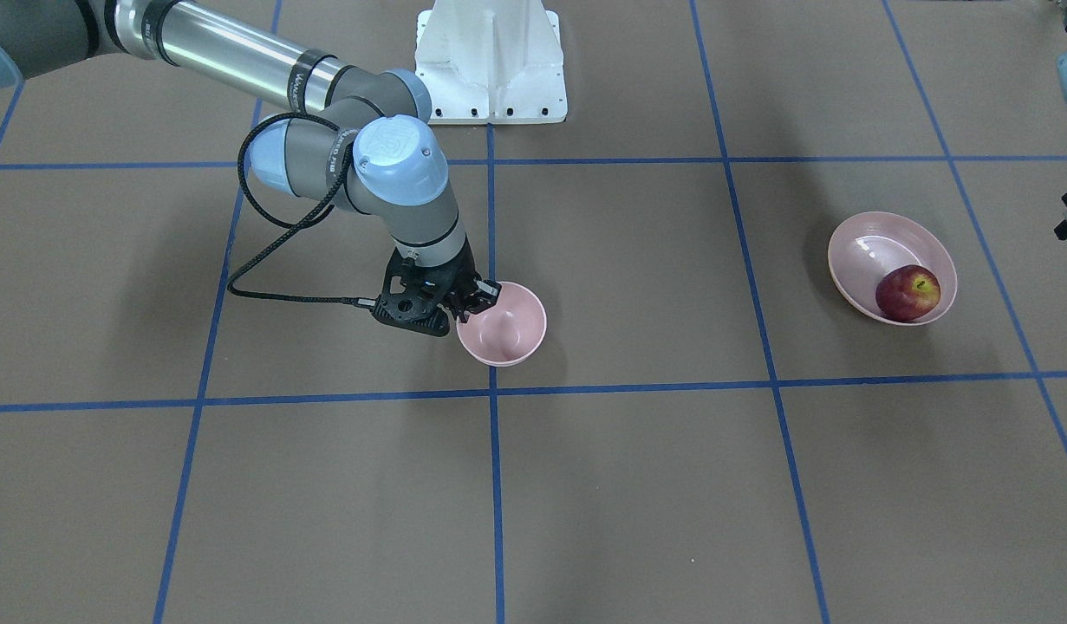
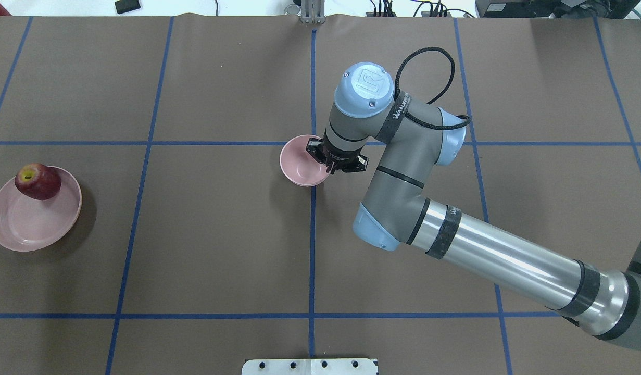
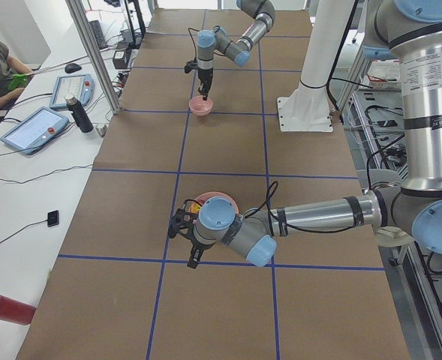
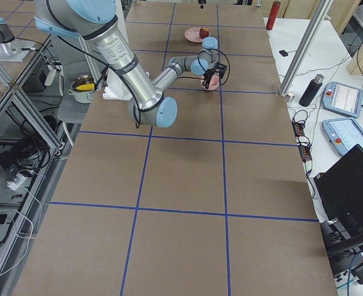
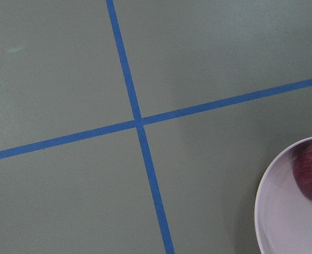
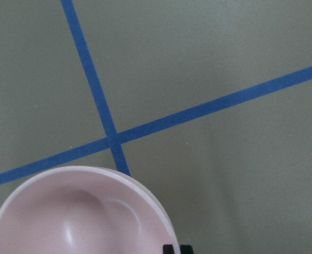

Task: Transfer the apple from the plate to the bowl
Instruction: 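Slide the pink bowl with the right gripper to the table center, then release the bowl and withdraw the right gripper while the left gripper grasps the apple, then lift the red apple with the left gripper and carry it over the bowl, then lower the apple into the pink bowl and open the left gripper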

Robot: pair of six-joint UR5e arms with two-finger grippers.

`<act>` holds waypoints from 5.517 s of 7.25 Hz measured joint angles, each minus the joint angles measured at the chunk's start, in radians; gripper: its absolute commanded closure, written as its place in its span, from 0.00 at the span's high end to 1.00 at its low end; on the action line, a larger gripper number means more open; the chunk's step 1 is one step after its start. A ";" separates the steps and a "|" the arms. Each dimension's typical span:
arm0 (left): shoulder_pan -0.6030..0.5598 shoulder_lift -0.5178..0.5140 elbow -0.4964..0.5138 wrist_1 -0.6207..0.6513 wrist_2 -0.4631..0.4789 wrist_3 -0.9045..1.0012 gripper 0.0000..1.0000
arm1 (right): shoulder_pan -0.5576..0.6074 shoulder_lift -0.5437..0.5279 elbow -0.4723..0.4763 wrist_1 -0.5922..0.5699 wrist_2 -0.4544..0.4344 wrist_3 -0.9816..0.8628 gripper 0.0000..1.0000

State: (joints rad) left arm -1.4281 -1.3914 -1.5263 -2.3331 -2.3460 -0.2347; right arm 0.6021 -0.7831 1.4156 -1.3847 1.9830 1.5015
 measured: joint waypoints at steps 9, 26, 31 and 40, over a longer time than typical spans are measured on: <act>0.227 -0.133 -0.057 -0.005 0.059 -0.435 0.98 | 0.178 -0.345 0.371 0.000 0.152 -0.123 1.00; 0.388 -0.150 -0.130 0.100 0.033 -0.489 0.00 | 0.370 -0.752 0.457 0.003 0.232 -0.695 1.00; 0.607 -0.593 -0.321 0.562 0.143 -1.016 0.00 | 0.485 -0.787 0.468 0.003 0.300 -0.805 1.00; 0.829 -1.186 0.279 0.544 0.411 -1.172 0.02 | 0.710 -0.886 0.387 0.000 0.344 -1.218 1.00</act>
State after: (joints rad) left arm -0.5990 -2.5775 -1.2478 -1.7887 -1.9347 -1.4070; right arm 1.3123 -1.6695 1.8029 -1.3850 2.3269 0.2837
